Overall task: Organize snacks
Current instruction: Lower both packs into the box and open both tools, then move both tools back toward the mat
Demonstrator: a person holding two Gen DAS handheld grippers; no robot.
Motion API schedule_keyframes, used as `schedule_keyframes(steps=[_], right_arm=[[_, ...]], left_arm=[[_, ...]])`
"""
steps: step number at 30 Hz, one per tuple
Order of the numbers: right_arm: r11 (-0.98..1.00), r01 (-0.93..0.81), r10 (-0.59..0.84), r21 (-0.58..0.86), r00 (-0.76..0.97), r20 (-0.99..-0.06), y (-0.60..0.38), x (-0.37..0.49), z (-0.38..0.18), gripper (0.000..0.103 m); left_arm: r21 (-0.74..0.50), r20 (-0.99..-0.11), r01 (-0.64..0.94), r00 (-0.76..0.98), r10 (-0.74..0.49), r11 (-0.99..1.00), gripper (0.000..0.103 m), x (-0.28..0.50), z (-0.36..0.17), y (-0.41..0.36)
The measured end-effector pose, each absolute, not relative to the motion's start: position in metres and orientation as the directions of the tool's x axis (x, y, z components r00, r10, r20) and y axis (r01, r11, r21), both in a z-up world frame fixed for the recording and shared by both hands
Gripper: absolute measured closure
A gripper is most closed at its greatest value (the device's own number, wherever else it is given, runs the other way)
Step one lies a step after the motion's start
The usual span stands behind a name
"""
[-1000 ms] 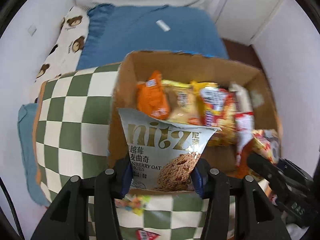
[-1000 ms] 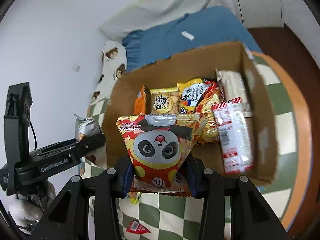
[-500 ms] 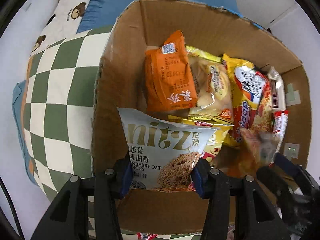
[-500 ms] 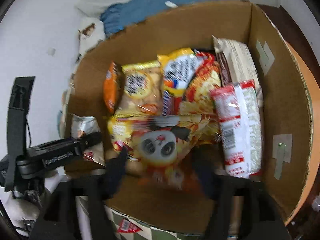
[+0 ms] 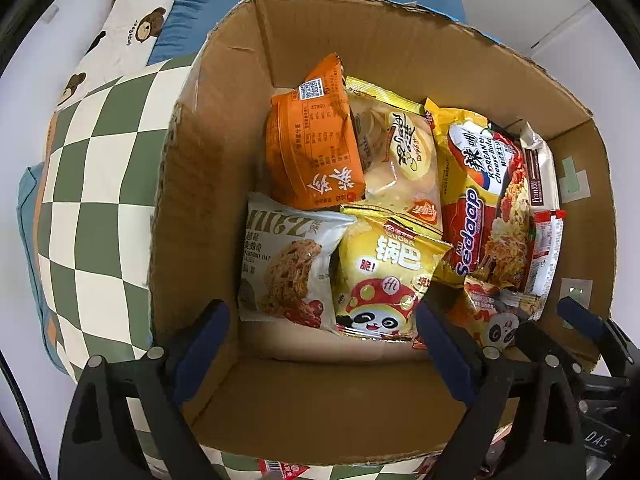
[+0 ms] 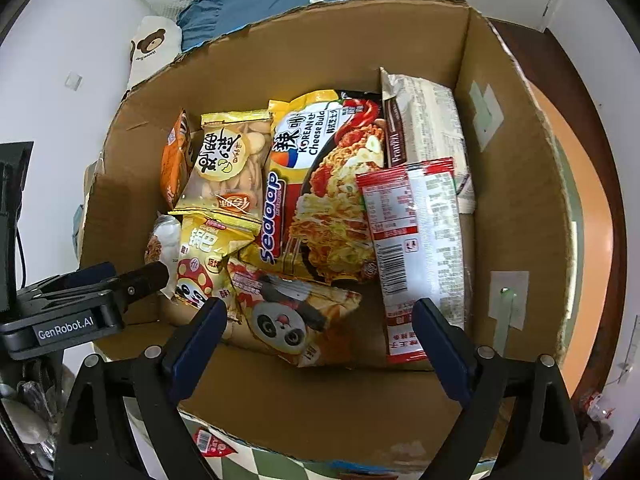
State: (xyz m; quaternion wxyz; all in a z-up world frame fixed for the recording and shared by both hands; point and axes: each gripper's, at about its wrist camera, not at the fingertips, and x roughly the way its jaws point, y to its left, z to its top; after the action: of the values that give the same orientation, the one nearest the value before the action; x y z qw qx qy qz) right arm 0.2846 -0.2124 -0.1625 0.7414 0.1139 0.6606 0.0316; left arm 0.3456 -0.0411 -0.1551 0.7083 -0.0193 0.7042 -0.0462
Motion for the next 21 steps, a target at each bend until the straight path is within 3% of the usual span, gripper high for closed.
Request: schedule_keyframes(steps=[21], right_arm=[[0.989, 0.071, 0.102, 0.133, 0.343, -0.934, -0.215, 0.223, -0.088, 0.007]], left_arm=[[-0.110, -0.939, 0.079, 0.319, -0.130, 0.991, 0.008, 0.277, -0.068, -0.044]])
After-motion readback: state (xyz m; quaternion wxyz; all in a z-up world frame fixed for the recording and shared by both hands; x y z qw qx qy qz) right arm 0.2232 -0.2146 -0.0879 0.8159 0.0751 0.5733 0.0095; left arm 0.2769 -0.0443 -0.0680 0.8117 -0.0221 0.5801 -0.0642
